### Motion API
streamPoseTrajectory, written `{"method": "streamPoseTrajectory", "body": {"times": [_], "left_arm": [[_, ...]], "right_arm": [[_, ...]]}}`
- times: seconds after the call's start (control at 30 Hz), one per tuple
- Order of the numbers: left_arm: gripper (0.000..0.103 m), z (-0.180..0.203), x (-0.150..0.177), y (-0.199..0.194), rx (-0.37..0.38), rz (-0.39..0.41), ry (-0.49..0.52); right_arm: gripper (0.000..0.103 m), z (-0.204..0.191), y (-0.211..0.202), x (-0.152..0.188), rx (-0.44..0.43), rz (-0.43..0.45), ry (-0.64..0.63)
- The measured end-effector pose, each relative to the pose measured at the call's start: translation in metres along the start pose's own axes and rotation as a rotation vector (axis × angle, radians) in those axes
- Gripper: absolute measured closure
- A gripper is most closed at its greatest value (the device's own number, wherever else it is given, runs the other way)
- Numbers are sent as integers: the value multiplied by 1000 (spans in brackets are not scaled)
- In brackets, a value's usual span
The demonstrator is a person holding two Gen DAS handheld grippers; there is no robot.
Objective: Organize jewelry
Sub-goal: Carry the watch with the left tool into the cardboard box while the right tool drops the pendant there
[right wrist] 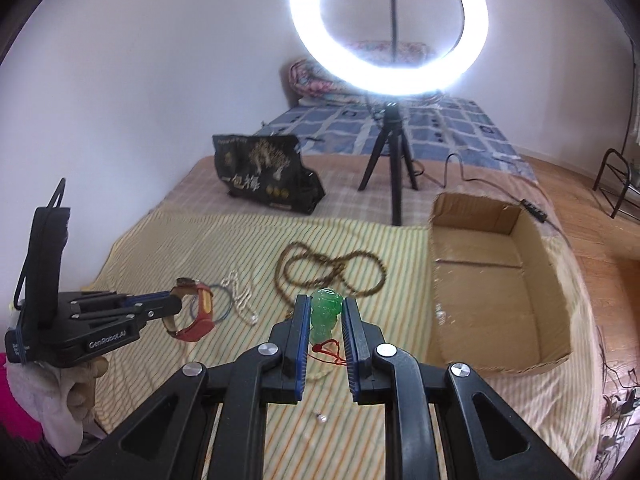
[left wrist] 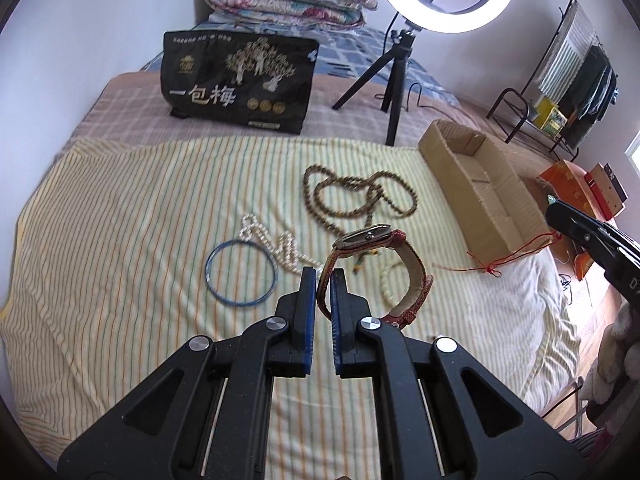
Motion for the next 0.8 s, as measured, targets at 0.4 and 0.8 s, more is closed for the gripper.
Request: {"method": "streamPoseTrajectory", "body": {"times": [0.4, 0.8], "left_arm": [[98, 57, -24, -9, 48, 58, 60], [98, 128, -42, 11, 105, 58, 114]], "right_arm": [[89, 50, -40, -34, 77, 126, 67], [89, 121, -40, -38, 160, 105, 123]]}}
Point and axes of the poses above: each gripper's, at about its wrist camera, not at the fingertips, and y roughly the way its jaws point, z to its right, x to its underside, the point moved 4 cm from there along y, roughly the way its jaws point, and after that the axes turned 11 degrees about -x, right-handed, at the moved point
